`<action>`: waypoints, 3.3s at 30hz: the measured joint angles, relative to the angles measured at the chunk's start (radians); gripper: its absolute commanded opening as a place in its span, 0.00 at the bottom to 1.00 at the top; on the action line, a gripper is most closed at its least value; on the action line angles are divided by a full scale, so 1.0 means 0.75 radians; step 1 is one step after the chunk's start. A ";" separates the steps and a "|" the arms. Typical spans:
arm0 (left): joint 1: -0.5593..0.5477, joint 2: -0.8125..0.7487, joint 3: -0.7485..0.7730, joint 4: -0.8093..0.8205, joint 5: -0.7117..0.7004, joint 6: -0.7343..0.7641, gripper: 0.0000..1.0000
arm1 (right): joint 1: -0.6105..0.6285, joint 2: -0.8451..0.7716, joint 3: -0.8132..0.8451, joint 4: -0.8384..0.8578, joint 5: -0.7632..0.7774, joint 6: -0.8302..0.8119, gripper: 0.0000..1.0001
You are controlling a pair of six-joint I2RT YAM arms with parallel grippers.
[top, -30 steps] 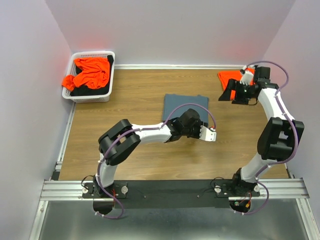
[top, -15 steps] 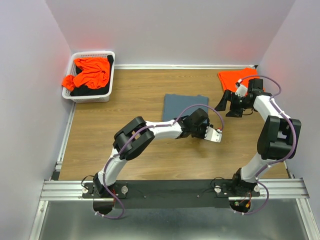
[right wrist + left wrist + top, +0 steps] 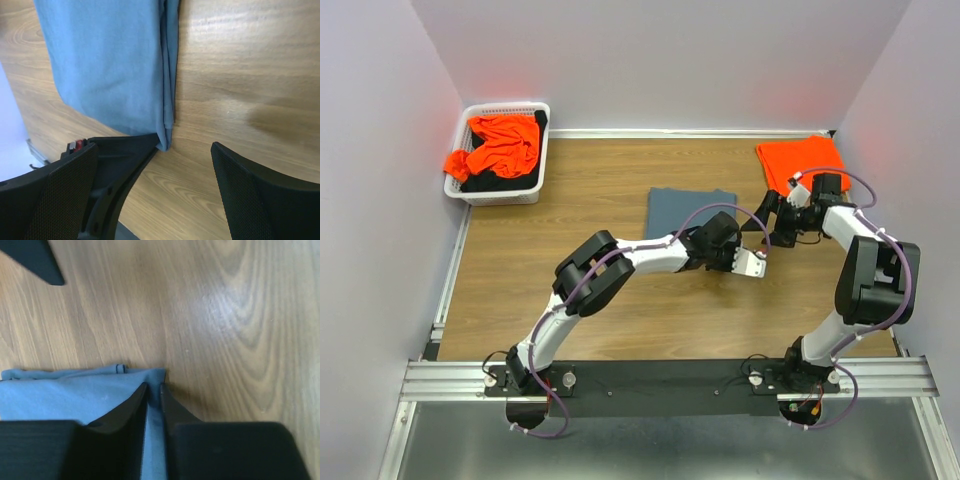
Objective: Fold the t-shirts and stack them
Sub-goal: Neatly place the folded tshirt to the corner
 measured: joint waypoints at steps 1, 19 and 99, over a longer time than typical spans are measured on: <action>0.004 0.001 0.001 -0.002 0.002 -0.006 0.05 | 0.000 -0.001 -0.022 0.023 -0.007 0.019 1.00; 0.045 -0.049 0.013 -0.031 0.151 -0.163 0.00 | 0.011 0.005 -0.473 0.865 -0.098 0.653 1.00; 0.343 -0.735 -0.583 -0.067 0.402 -0.561 0.83 | 0.116 0.845 1.526 -0.040 0.533 -0.697 0.01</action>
